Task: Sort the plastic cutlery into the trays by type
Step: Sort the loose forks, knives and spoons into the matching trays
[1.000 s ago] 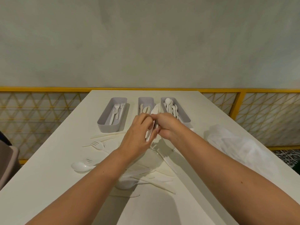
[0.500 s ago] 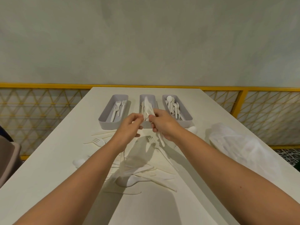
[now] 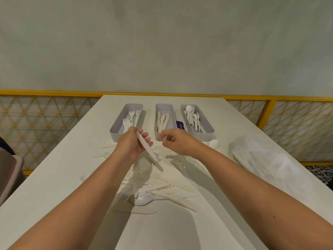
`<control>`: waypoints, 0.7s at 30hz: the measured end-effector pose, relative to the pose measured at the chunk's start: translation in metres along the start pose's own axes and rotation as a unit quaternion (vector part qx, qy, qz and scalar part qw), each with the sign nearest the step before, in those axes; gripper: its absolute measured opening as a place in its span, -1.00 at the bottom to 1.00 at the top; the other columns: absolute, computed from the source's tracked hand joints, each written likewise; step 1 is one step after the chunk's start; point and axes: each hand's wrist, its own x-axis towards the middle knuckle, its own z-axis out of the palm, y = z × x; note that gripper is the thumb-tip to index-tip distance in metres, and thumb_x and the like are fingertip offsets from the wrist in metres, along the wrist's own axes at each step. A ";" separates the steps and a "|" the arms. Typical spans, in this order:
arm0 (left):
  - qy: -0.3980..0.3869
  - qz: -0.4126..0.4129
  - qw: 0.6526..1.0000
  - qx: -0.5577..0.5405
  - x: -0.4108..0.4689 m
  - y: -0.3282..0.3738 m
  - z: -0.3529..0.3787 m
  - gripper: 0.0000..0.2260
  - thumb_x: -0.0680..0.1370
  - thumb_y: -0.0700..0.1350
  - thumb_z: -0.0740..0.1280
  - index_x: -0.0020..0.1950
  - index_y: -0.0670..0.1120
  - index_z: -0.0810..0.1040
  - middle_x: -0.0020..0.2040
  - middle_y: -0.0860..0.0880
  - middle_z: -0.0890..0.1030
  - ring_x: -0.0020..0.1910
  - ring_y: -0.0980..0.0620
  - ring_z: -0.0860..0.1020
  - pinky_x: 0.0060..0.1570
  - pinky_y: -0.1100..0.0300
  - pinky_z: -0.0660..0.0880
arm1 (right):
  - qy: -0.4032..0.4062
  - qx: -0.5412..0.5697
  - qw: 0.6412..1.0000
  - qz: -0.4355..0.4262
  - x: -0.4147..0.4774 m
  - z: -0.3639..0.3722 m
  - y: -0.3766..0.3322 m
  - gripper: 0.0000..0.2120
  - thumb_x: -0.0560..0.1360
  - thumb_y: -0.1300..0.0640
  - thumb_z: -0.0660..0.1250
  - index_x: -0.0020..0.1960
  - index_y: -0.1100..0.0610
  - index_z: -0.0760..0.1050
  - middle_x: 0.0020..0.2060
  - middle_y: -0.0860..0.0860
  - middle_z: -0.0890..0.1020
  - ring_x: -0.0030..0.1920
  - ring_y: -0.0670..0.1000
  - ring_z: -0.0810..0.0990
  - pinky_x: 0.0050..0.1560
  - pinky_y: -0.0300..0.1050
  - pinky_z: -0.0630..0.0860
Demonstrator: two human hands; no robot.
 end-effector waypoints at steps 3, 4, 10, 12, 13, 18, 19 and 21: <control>-0.012 0.005 1.000 -0.023 0.003 0.001 -0.008 -0.82 0.56 -0.23 0.00 -0.19 -0.14 0.33 -0.38 -0.03 0.28 -0.62 0.09 0.30 -0.56 0.33 0.36 | -0.040 -0.113 0.991 0.053 -0.001 0.003 0.011 -0.77 0.53 0.17 0.28 0.16 0.22 0.50 0.00 0.11 0.54 -0.10 0.02 0.46 -0.18 -0.21 0.37; -0.015 0.007 0.999 -0.028 0.003 0.001 -0.009 -0.82 0.55 -0.24 -0.01 -0.18 -0.15 0.34 -0.38 -0.03 0.27 -0.65 0.11 0.28 -0.58 0.37 0.32 | -0.062 -0.146 0.985 0.073 -0.001 0.005 0.013 -0.74 0.52 0.16 0.30 0.17 0.25 0.49 0.04 0.14 0.55 -0.11 0.03 0.46 -0.19 -0.19 0.37; -0.040 -0.004 0.999 -0.029 0.004 0.002 -0.017 -0.80 0.59 -0.20 0.06 -0.16 -0.16 0.40 -0.51 0.02 0.30 -0.65 0.13 0.24 -0.61 0.37 0.25 | -0.147 -0.226 0.954 0.134 0.002 0.012 0.019 -0.60 0.43 0.25 0.37 0.23 0.23 0.39 -0.03 0.13 0.52 -0.37 0.00 0.44 -0.38 -0.21 0.38; -0.054 -0.004 0.998 -0.022 0.003 0.001 -0.019 -0.81 0.61 -0.20 0.10 -0.18 -0.15 0.40 -0.55 0.04 0.32 -0.65 0.14 0.26 -0.61 0.37 0.26 | -0.150 -0.228 0.952 0.138 0.004 0.014 0.020 -0.62 0.42 0.32 0.35 0.22 0.25 0.41 0.04 0.18 0.58 -0.33 0.06 0.49 -0.36 -0.19 0.41; -0.060 -0.005 0.998 -0.021 0.002 0.001 -0.020 -0.81 0.61 -0.19 0.11 -0.18 -0.15 0.40 -0.56 0.04 0.33 -0.65 0.14 0.26 -0.61 0.37 0.26 | -0.146 -0.226 0.953 0.137 0.004 0.015 0.020 -0.64 0.43 0.33 0.34 0.22 0.26 0.42 0.08 0.20 0.59 -0.33 0.06 0.49 -0.36 -0.19 0.41; -0.059 -0.014 0.998 -0.027 0.002 0.001 -0.025 -0.79 0.62 -0.18 0.12 -0.18 -0.16 0.41 -0.54 0.02 0.37 -0.64 0.13 0.30 -0.60 0.35 0.32 | -0.083 -0.146 0.981 0.097 0.005 0.010 0.010 -0.74 0.49 0.31 0.24 0.18 0.25 0.45 -0.06 0.13 0.54 -0.33 0.04 0.48 -0.40 -0.23 0.38; -0.059 -0.016 0.998 -0.028 0.002 0.001 -0.025 -0.79 0.62 -0.17 0.12 -0.19 -0.16 0.41 -0.54 0.02 0.37 -0.64 0.12 0.30 -0.59 0.34 0.32 | -0.059 -0.127 0.987 0.083 0.006 0.008 0.006 -0.78 0.49 0.31 0.24 0.13 0.23 0.46 -0.11 0.09 0.52 -0.30 0.05 0.50 -0.39 -0.23 0.40; -0.058 -0.019 0.998 -0.027 0.002 0.001 -0.026 -0.78 0.63 -0.15 0.12 -0.20 -0.15 0.40 -0.52 0.01 0.36 -0.63 0.12 0.31 -0.59 0.34 0.33 | -0.018 -0.093 0.994 0.049 0.008 0.005 -0.005 -0.83 0.47 0.31 0.27 0.06 0.23 0.48 -0.21 0.04 0.48 -0.29 0.03 0.47 -0.37 -0.23 0.39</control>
